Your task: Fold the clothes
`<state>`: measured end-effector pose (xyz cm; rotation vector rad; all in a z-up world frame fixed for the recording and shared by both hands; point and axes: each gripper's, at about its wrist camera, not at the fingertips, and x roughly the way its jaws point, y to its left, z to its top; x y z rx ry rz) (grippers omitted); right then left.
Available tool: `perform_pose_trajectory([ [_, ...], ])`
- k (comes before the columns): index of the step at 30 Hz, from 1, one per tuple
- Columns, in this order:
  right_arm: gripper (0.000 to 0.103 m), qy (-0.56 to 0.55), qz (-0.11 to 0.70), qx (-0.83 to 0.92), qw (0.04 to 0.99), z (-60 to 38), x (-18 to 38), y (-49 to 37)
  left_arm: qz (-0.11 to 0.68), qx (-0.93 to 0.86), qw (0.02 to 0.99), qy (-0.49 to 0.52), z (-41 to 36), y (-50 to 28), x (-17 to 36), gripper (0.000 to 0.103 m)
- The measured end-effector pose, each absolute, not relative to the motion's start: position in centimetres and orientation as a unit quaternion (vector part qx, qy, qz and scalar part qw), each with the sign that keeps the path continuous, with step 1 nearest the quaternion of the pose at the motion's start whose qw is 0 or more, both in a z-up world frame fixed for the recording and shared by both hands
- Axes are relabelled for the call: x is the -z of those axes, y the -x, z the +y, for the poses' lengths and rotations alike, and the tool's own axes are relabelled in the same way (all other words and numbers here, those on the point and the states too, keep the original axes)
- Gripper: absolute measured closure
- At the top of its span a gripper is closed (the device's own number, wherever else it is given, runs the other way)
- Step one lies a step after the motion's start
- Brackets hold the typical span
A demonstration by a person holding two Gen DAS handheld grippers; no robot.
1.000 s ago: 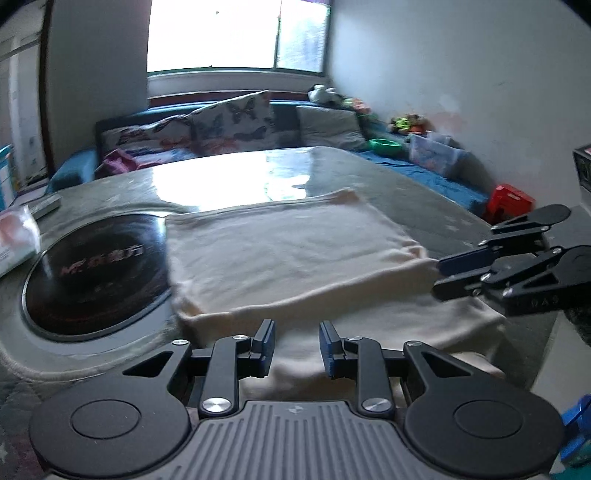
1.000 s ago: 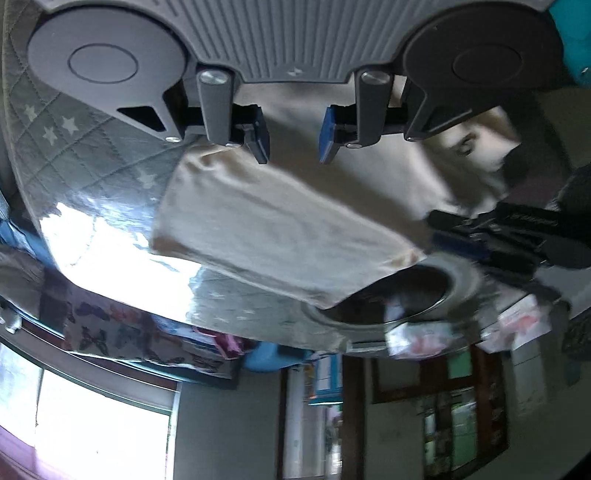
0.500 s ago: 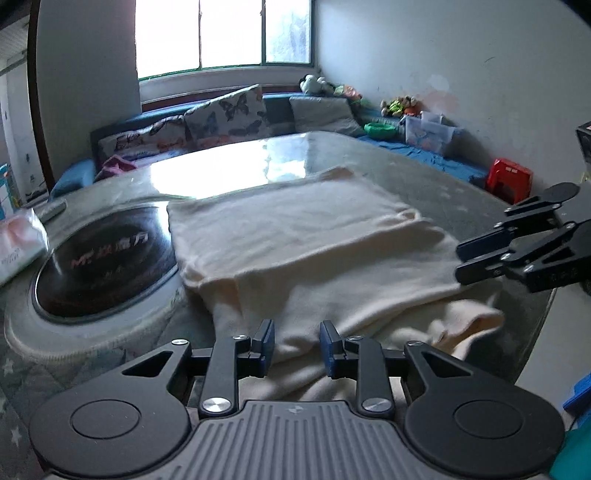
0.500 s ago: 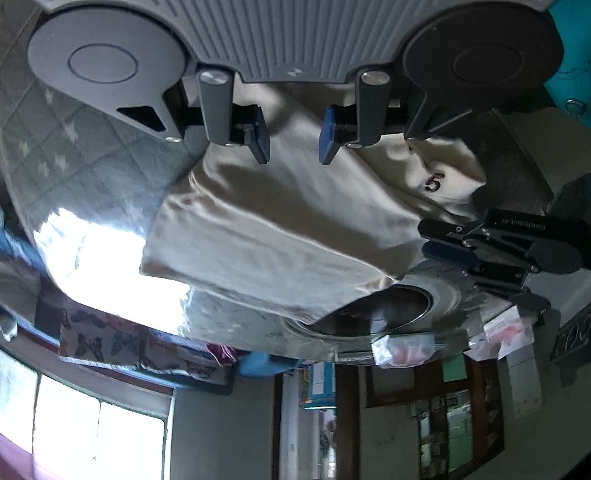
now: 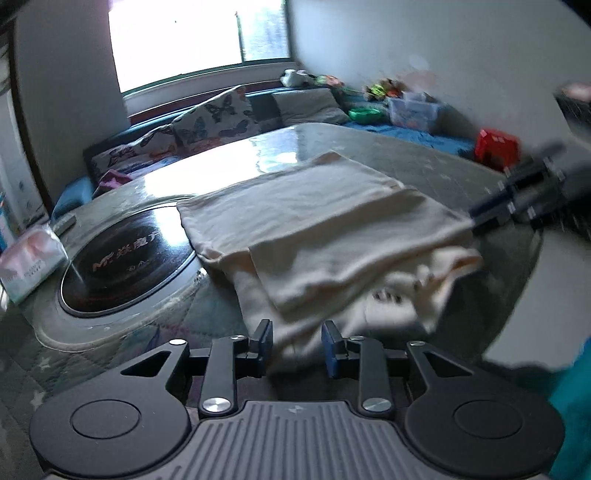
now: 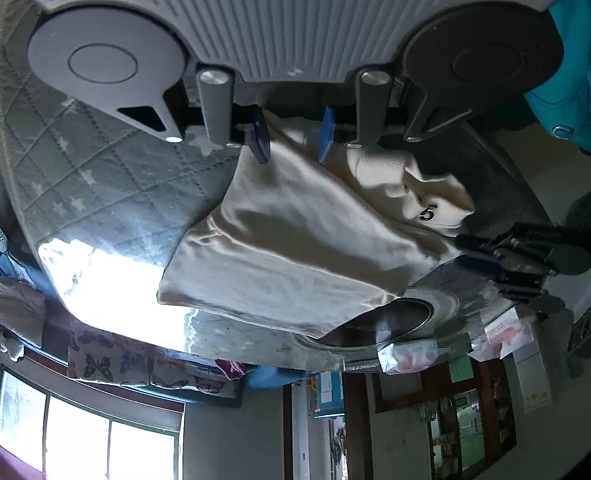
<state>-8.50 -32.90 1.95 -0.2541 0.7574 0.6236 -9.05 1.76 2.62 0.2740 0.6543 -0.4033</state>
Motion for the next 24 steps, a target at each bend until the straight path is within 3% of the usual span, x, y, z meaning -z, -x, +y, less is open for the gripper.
perform_pose_trajectory([
  [5,0.073,0.164,0.364,-0.299,0.867,-33.1,-2.1,9.2,0.302,0.219,0.911,-0.175,0.5,10.4,-1.9,0.07],
  [7,0.067,0.18,0.363,-0.3,0.864,-32.9,-2.0,9.5,0.292,0.226,0.91,-0.187,0.0,10.6,-1.6,0.07],
  [17,0.053,0.262,0.33,-0.316,0.85,-31.3,-1.2,11.1,0.251,0.247,0.906,-0.237,-2.2,10.8,-0.4,0.07],
  [18,0.05,0.271,0.326,-0.32,0.847,-31.0,-1.1,11.3,0.251,0.248,0.906,-0.236,-2.3,10.7,-0.4,0.072],
  [20,0.049,0.285,0.318,-0.325,0.844,-30.7,-0.9,11.5,0.258,0.252,0.907,-0.218,-2.1,10.1,-0.6,0.086],
  [24,0.047,0.293,0.303,-0.334,0.843,-30.3,-0.8,11.5,0.267,0.258,0.912,-0.173,-1.5,8.9,-1.8,0.092],
])
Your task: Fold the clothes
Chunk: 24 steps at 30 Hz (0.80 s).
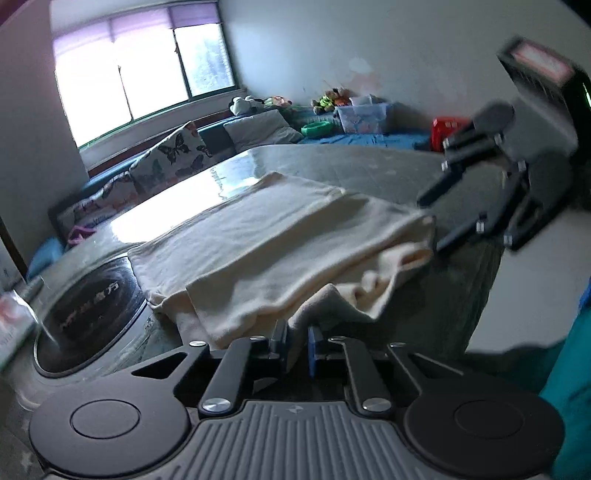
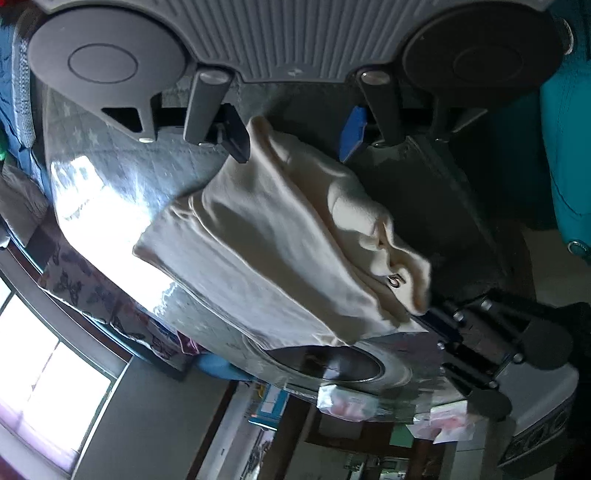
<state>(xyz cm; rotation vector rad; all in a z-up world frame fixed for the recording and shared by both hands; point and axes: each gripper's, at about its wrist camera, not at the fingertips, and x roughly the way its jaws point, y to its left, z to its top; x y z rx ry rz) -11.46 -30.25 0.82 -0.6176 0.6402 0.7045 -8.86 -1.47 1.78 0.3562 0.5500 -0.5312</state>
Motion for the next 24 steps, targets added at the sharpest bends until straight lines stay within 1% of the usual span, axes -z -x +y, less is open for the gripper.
perform_pose_trajectory([
  [9,0.049,0.272,0.282,-0.379,0.838,-28.5,-0.4,10.4,0.297,0.255,0.918,-0.057,0.5,4.4,-3.9,0.093],
  [15,0.048,0.265,0.271,-0.392,0.838,-28.2,-0.6,10.3,0.309,0.256,0.915,-0.045,0.4,3.2,-4.0,0.093],
  [17,0.052,0.259,0.271,-0.387,0.843,-28.2,-0.6,9.8,0.314,0.255,0.913,-0.048,0.4,2.9,-3.8,0.093],
  [20,0.063,0.235,0.289,-0.387,0.843,-28.1,-0.4,8.5,0.319,0.253,0.912,-0.053,0.5,3.0,-3.4,0.092],
  [21,0.071,0.228,0.294,-0.388,0.843,-28.1,-0.4,8.2,0.317,0.252,0.912,-0.059,0.5,3.3,-3.3,0.089],
  [22,0.077,0.217,0.3,-0.389,0.843,-28.1,-0.5,7.9,0.316,0.251,0.913,-0.066,0.5,3.5,-3.1,0.088],
  [23,0.079,0.206,0.306,-0.391,0.843,-28.1,-0.6,7.5,0.311,0.251,0.914,-0.076,0.5,3.8,-3.0,0.087],
  [24,0.086,0.194,0.31,-0.39,0.845,-28.2,-0.8,7.2,0.306,0.251,0.915,-0.085,0.4,4.1,-2.9,0.085],
])
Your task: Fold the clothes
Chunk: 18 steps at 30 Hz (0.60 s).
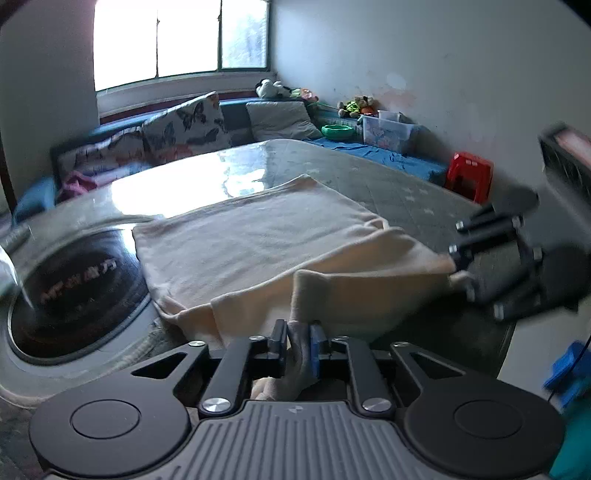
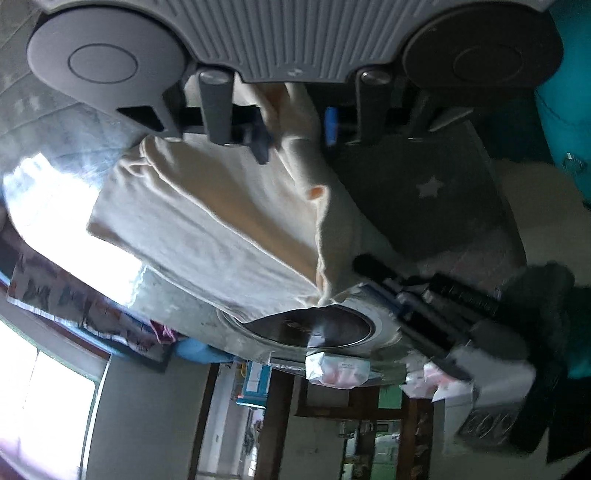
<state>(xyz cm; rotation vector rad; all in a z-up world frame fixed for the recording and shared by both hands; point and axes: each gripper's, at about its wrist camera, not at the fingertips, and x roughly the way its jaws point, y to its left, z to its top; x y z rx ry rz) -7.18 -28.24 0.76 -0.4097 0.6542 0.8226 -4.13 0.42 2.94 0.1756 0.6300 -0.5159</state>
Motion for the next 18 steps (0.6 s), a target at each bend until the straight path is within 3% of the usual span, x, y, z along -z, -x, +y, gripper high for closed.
perform_pose_trajectory([
  [3,0.09,0.158,0.318,-0.385,0.852,-28.6,-1.4,6.4,0.291,0.249,0.917,-0.117,0.3,5.3,-2.6,0.072],
  [14,0.091,0.145,0.32,-0.383,0.854,-28.5,-1.6,6.3,0.25,0.251,0.907,-0.227,-0.4,8.9,-0.4,0.071],
  [18,0.083,0.163,0.313,-0.386,0.852,-28.2,-0.9,7.2,0.241,0.247,0.908,-0.238,-0.5,9.1,-0.1,0.072],
])
